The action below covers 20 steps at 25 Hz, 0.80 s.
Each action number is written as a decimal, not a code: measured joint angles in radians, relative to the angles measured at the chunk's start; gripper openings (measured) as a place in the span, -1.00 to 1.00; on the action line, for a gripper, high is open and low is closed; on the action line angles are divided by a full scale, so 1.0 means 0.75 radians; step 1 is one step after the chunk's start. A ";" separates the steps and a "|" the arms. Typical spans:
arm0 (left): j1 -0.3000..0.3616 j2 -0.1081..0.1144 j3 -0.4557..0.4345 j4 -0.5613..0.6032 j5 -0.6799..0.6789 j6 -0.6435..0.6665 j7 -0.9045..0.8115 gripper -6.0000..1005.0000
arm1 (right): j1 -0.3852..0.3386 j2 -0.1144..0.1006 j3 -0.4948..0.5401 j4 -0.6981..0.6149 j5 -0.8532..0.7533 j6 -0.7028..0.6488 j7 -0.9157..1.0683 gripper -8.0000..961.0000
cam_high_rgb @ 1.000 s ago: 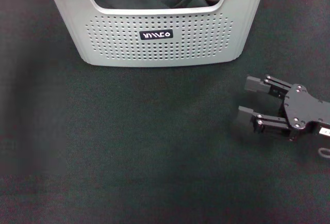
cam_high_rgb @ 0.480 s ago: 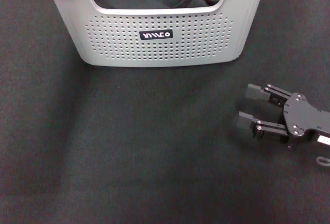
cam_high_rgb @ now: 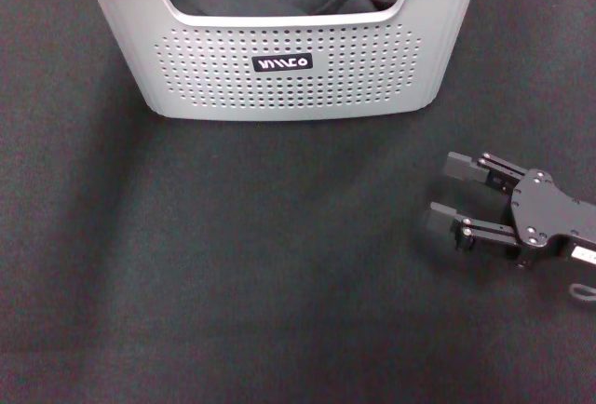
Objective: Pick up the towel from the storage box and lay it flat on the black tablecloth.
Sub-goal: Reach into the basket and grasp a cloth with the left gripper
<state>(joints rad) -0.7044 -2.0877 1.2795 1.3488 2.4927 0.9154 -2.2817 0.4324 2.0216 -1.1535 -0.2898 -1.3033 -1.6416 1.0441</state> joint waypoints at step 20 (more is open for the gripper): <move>-0.071 -0.009 0.166 0.024 0.097 0.009 -0.080 0.38 | 0.011 0.002 -0.005 0.007 -0.001 0.028 -0.001 0.77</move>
<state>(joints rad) -0.7580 -2.0941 1.4039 1.3671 2.5652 0.9220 -2.3419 0.4404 2.0232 -1.1572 -0.2847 -1.3037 -1.6206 1.0431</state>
